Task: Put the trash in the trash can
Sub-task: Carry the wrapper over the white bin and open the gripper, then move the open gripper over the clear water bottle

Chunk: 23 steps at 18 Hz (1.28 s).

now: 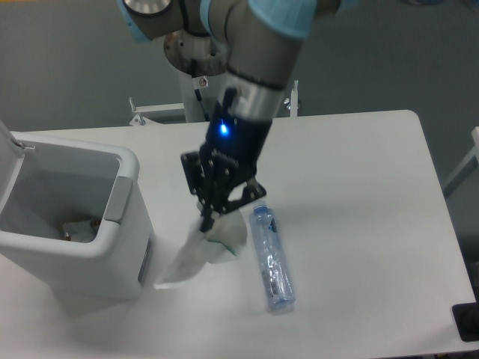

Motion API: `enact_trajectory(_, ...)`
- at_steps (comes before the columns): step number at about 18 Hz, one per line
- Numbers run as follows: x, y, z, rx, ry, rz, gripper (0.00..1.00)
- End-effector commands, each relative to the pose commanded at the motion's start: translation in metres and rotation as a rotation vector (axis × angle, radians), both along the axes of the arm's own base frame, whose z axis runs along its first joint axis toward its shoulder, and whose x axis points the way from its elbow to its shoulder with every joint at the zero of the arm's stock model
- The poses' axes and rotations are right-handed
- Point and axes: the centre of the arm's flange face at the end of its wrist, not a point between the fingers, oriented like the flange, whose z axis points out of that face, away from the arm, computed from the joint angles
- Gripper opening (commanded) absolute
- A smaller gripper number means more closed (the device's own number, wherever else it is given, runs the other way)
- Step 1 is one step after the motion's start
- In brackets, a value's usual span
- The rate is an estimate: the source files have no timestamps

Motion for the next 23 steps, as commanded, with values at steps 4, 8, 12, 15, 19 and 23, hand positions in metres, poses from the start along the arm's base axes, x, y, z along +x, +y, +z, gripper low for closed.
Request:
enact_trajectory(4, 0.058, 0.004, 0.02, 0.026, -0.012, -0.062, 0.0)
enact_trajectory(8, 0.098, 0.013, 0.003, -0.002, -0.031, -0.124, 0.0)
enact_trajectory(12, 0.124, 0.019, -0.006, -0.015, -0.039, -0.171, 0.28)
enact_trajectory(15, 0.126, 0.019, -0.012, -0.023, -0.046, -0.174, 0.97)
enact_trajectory(19, 0.118, 0.022, -0.016, -0.03, -0.059, -0.158, 1.0)
enact_trajectory(23, 0.025, 0.021, -0.062, -0.116, -0.112, 0.043, 1.0)
